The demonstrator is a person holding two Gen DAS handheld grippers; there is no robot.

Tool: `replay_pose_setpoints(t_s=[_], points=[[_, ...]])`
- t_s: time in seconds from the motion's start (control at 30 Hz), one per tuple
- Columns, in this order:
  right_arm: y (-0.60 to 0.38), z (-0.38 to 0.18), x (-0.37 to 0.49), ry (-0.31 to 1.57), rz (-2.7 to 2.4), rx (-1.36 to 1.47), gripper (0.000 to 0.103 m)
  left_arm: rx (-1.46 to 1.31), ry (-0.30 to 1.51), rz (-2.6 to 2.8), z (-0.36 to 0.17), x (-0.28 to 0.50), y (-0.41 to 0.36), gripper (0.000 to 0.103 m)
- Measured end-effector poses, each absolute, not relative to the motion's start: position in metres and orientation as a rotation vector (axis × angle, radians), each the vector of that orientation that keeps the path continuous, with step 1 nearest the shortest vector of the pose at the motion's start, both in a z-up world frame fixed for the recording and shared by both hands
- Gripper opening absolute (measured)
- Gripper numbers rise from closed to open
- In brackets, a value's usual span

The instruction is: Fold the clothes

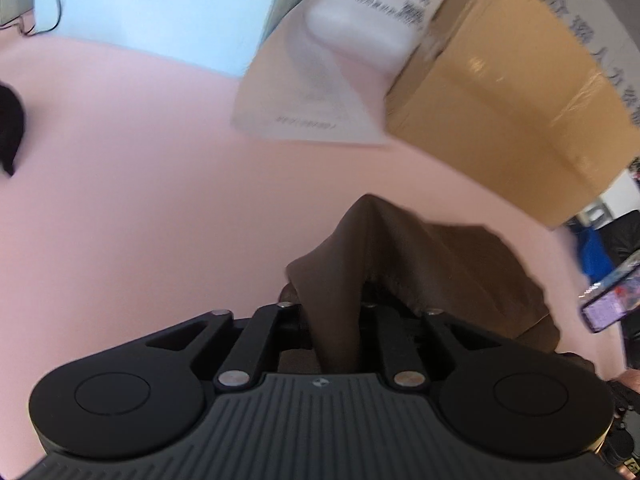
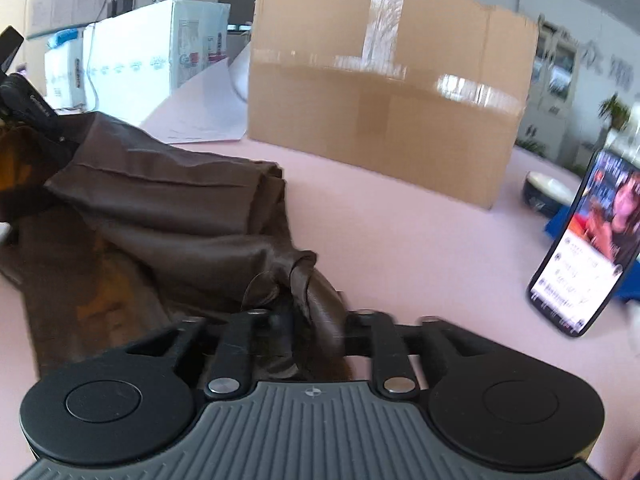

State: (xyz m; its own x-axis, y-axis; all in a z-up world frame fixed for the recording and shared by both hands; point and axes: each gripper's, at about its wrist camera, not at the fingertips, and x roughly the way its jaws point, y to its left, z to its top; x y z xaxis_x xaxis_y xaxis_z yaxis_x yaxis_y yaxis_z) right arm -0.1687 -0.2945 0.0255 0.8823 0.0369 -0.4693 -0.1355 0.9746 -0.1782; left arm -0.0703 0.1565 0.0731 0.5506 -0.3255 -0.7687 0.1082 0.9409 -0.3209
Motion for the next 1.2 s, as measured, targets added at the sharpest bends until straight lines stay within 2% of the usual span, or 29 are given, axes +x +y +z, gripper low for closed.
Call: replay_pose_setpoints(t_s=[0.03, 0.07, 0.1, 0.23, 0.33, 0.43, 0.57, 0.77, 0.93, 1.2], points=[[-0.289, 0.03, -0.172, 0.433, 0.082, -0.221, 0.055, -0.226, 0.946, -0.235, 0.072, -0.071, 0.156, 0.045], [-0.277, 0.039, -0.178, 0.343, 0.076, -0.251, 0.07, -0.21, 0.938, -0.219, 0.072, -0.073, 0.156, 0.062], [-0.267, 0.046, -0.183, 0.26, 0.09, -0.268, 0.086, -0.191, 0.918, -0.206, 0.074, -0.075, 0.156, 0.066], [-0.232, 0.061, -0.192, 0.064, 0.189, -0.295, 0.096, -0.086, 0.812, -0.172, 0.09, -0.092, 0.155, 0.08], [-0.21, 0.063, -0.188, 0.03, 0.284, -0.32, 0.102, -0.013, 0.726, -0.155, 0.105, -0.108, 0.157, 0.082], [-0.198, 0.038, -0.156, 0.294, 0.582, -0.231, 0.102, 0.038, 0.656, -0.156, 0.121, -0.128, 0.16, 0.082], [-0.2, -0.007, -0.122, 0.511, 0.595, -0.179, 0.102, 0.137, 0.538, -0.141, 0.138, -0.155, 0.158, 0.082], [-0.224, -0.021, -0.098, 0.61, 0.432, -0.038, 0.103, 0.225, 0.491, -0.333, 0.151, -0.194, 0.13, 0.082], [-0.238, -0.029, -0.08, 0.651, 0.308, 0.02, 0.103, 0.36, 0.583, -0.594, 0.114, -0.211, 0.082, 0.082], [-0.24, -0.03, -0.086, 0.646, 0.299, -0.034, 0.103, 0.657, 0.546, -0.563, 0.054, -0.209, 0.021, 0.079]])
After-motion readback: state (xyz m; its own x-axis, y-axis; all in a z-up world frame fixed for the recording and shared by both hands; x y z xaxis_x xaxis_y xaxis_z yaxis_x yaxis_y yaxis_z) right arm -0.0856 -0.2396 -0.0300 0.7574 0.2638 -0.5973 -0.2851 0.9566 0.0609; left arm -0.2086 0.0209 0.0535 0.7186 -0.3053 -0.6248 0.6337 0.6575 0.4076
